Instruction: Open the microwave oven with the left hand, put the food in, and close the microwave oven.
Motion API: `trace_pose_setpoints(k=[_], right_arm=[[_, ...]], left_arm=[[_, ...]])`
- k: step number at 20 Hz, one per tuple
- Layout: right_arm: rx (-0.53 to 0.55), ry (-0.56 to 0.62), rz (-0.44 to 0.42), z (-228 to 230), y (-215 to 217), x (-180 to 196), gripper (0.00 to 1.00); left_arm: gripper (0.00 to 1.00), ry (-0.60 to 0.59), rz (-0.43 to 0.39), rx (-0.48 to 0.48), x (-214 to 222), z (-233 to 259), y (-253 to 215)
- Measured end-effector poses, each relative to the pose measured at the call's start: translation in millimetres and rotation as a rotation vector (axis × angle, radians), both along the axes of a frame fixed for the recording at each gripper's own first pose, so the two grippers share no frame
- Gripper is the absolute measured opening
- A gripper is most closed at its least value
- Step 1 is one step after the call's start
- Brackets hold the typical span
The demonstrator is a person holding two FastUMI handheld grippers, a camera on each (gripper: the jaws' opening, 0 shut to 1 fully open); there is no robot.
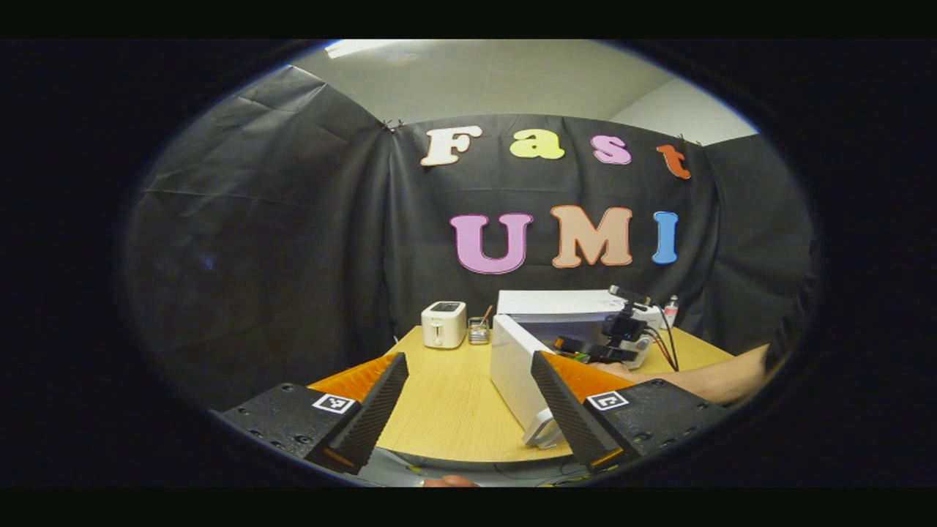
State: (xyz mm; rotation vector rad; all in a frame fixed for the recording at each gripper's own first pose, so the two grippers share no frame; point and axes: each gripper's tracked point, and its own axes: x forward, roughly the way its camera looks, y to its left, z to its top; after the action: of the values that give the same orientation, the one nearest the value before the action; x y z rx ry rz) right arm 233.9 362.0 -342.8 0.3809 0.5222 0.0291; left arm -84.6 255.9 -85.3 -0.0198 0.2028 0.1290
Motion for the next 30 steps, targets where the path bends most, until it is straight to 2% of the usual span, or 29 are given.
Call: trace_pose_setpoints(k=[1, 2, 3, 5, 6, 7, 8, 18, 19, 20, 23, 27, 30], right_arm=[[-0.016, -0.013, 0.015, 4.9, -2.8, -4.8, 0.99], [-0.024, -0.027, 0.036, 12.4, -3.4, -11.9, 0.99], [-0.028, -0.042, 0.056, 18.4, -3.6, -16.7, 0.91], [-0.044, -0.064, 0.1, 28.8, -6.3, -28.4, 0.91], [-0.059, -0.069, 0.112, 31.4, -9.9, -37.3, 0.99], [-0.06, -0.075, 0.128, 34.8, -12.2, -45.0, 0.99], [-0.062, -0.078, 0.139, 38.1, -15.3, -53.1, 0.91], [-0.141, -0.201, 0.215, 113.1, -98.9, -129.1, 0.91], [-0.155, -0.212, 0.215, 120.5, -109.9, -134.6, 0.99], [-0.167, -0.222, 0.214, 129.8, -124.0, -141.4, 0.91], [-0.208, -0.258, 0.188, 157.5, -162.3, -154.4, 0.91], [-0.251, -0.297, 0.128, 193.0, -215.9, -168.4, 0.92], [-0.283, -0.311, 0.101, 209.4, -248.3, -177.1, 0.92]], left_arm=[[1.0, 0.001, 0.002, 0.0, -0.8, -2.1, 1.2], [1.0, 0.004, 0.008, -0.001, -3.5, -5.2, 4.3], [1.0, 0.006, 0.012, -0.002, -4.5, -7.8, 6.3], [1.0, 0.02, 0.015, -0.004, -6.6, -14.5, 7.3], [1.0, 0.024, 0.014, -0.004, -8.4, -17.4, 6.7], [0.99, 0.026, 0.011, -0.002, -10.0, -19.2, 6.7], [0.98, 0.021, 0.006, 0.001, -12.2, -19.0, 5.4], [0.98, 0.074, -0.07, 0.005, -2.0, -55.2, -19.5], [0.99, 0.074, -0.081, 0.003, 2.9, -56.7, -22.6], [0.98, 0.073, -0.091, 0.006, 7.0, -59.5, -24.9], [0.98, 0.096, -0.123, 0.002, 17.6, -74.6, -30.2], [0.99, 0.13, -0.126, -0.052, 27.5, -96.4, -34.2], [0.95, 0.129, -0.139, -0.055, 34.4, -108.7, -38.8]])
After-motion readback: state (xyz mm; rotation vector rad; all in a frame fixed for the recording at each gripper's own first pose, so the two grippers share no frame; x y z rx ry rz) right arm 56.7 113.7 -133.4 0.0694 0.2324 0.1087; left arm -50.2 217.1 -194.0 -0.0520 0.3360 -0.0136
